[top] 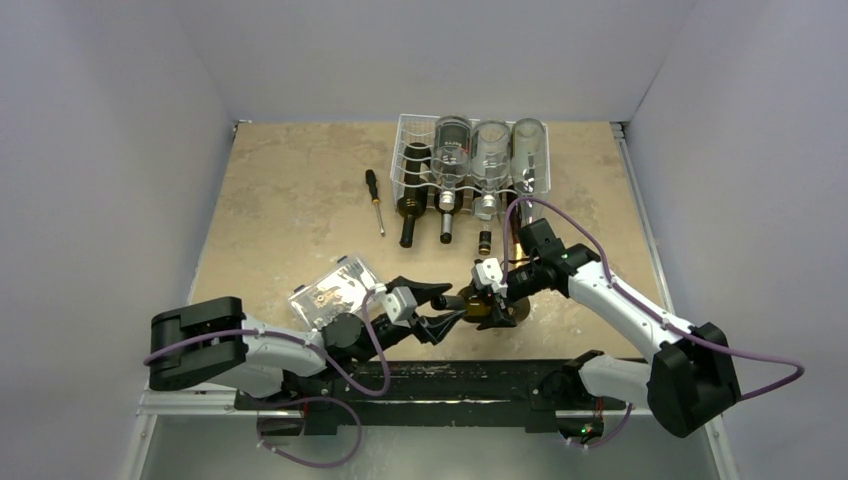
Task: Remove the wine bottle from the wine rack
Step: Pick up the wine bottle from the wine rack.
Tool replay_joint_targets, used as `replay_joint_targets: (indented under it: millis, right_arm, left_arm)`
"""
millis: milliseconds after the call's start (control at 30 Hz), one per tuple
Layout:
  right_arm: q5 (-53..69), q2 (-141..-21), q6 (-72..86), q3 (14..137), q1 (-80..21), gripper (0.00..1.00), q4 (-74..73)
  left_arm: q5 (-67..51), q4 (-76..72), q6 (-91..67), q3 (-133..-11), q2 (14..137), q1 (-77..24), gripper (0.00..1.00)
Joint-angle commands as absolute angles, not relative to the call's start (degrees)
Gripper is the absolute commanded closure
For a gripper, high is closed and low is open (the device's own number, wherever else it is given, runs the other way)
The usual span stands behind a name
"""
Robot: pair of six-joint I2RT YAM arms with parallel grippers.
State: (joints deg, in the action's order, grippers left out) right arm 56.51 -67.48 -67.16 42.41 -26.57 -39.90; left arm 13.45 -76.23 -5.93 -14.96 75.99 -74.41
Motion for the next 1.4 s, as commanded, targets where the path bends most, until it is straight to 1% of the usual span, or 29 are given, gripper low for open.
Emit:
replay_joint_targets:
  millis: [0,233,300,367,500,533,567,667,700,767,833,967,1033,1167,1367]
  right_arm:
    - [60.12,-66.97,-68.38,45.70,-26.28,1.00,-39.46]
    - [60.12,-66.98,-68.53,45.69,-26.28,1.00,-39.55]
    - [60.07,-66.97,-68.49,45.70,-26.22,1.00,-39.62]
    - [60.03,-66.97,-68.58,45.70,-26.22,1.00,-39.64]
    - [59.94,-66.97,-68.63,45.58,-26.24,1.00,-39.64]
    - [59.90,-67.05,-68.64,45.59,-26.24,1.00,-39.68]
    - [59.87,-67.06,-68.64,45.56,-26.23,1.00,-39.64]
    - [59.70,-67.15,-68.73,45.51,-26.23,0.99,-39.64]
    - [59.68,-67.23,-68.77,45.47,-26.23,0.96,-39.64]
    - [59.68,-67.15,-68.86,45.35,-26.22,0.86,-39.56]
    - [59.68,-67.08,-68.95,45.17,-26.24,0.73,-39.55]
    - [59.76,-66.93,-69.66,44.96,-26.28,0.42,-40.08]
    - [59.83,-66.81,-70.11,44.83,-26.27,0.34,-40.56]
    - [59.94,-66.21,-69.63,45.19,-26.21,0.25,-40.94]
    - [60.07,-65.66,-68.74,45.64,-25.85,0.19,-41.31]
  left_arm:
    - [12.74,-81.56,-7.73,-15.24,76.46,-74.78,0.43]
    - [11.32,-81.56,-8.00,-16.22,77.64,-74.77,0.50]
    - [10.93,-81.56,-7.94,-16.40,77.85,-74.76,0.57]
    - [10.81,-81.57,-7.85,-16.48,77.80,-74.71,0.69]
    - [10.83,-81.56,-7.58,-16.48,77.45,-74.71,0.89]
    - [10.81,-81.56,-7.56,-16.42,77.37,-74.75,0.96]
    - [10.77,-81.56,-7.59,-16.39,77.28,-74.71,1.00]
    - [10.68,-81.57,-7.67,-16.34,77.02,-74.71,1.00]
    - [10.64,-81.56,-7.70,-16.39,76.95,-74.71,1.00]
    - [10.55,-81.56,-7.73,-16.40,76.83,-74.71,1.00]
    - [10.50,-81.56,-7.83,-16.36,76.55,-74.71,1.00]
    - [10.55,-81.56,-7.89,-16.28,75.80,-74.71,1.00]
    - [10.91,-81.62,-8.07,-16.19,75.45,-74.71,1.00]
    - [11.66,-81.12,-8.47,-15.83,74.55,-74.71,1.00]
    - [12.26,-78.05,-8.80,-15.86,72.01,-74.71,1.00]
